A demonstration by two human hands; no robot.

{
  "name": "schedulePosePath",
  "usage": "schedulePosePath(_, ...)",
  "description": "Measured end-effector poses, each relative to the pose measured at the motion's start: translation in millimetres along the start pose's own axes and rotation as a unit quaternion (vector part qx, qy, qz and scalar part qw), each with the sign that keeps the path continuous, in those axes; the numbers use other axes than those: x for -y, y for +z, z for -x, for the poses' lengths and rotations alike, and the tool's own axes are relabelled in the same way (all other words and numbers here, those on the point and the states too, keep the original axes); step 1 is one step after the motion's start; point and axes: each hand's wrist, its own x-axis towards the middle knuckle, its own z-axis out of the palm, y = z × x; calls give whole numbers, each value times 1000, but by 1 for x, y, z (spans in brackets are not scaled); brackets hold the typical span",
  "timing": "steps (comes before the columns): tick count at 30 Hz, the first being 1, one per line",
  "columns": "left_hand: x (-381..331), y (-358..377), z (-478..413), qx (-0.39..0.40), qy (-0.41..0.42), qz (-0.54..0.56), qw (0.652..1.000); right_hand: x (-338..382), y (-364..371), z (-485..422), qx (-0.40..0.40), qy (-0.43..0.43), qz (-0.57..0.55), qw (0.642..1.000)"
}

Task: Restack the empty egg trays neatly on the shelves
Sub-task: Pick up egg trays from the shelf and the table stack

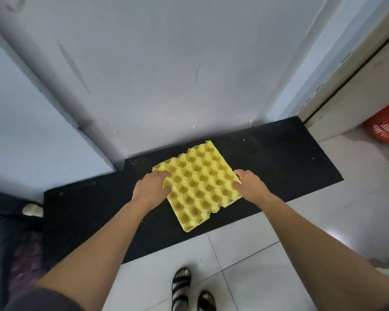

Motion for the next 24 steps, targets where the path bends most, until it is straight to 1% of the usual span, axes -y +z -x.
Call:
schedulePosePath(3,10,36,-26,10,-77,85,993,-10,22,-39,12,-6,17,1000)
schedulePosePath(5,15,62,-42,10,-132,146,980,-18,37,-65,8,-2,23,1000)
schedulePosePath(8,20,103,-66,4,-204,242,949,-32,64,-109,-2,11,19,1000)
schedulePosePath(13,29,161,-98,-15,-295,367,882,-49,108,-165,-3,93,-32,995)
schedulePosePath(15,29,176,-106,-18,-318,380,869,-52,117,-177,-2,124,-57,991)
schedulePosePath(17,28,184,-110,-39,-344,387,854,-56,123,-186,-15,138,-71,988)
schedulePosePath(20,27,183,-112,-54,-363,412,834,-57,121,-188,-46,122,-71,989)
schedulePosePath(24,24,170,-116,-69,-358,419,832,-54,118,-178,-59,99,-68,991)
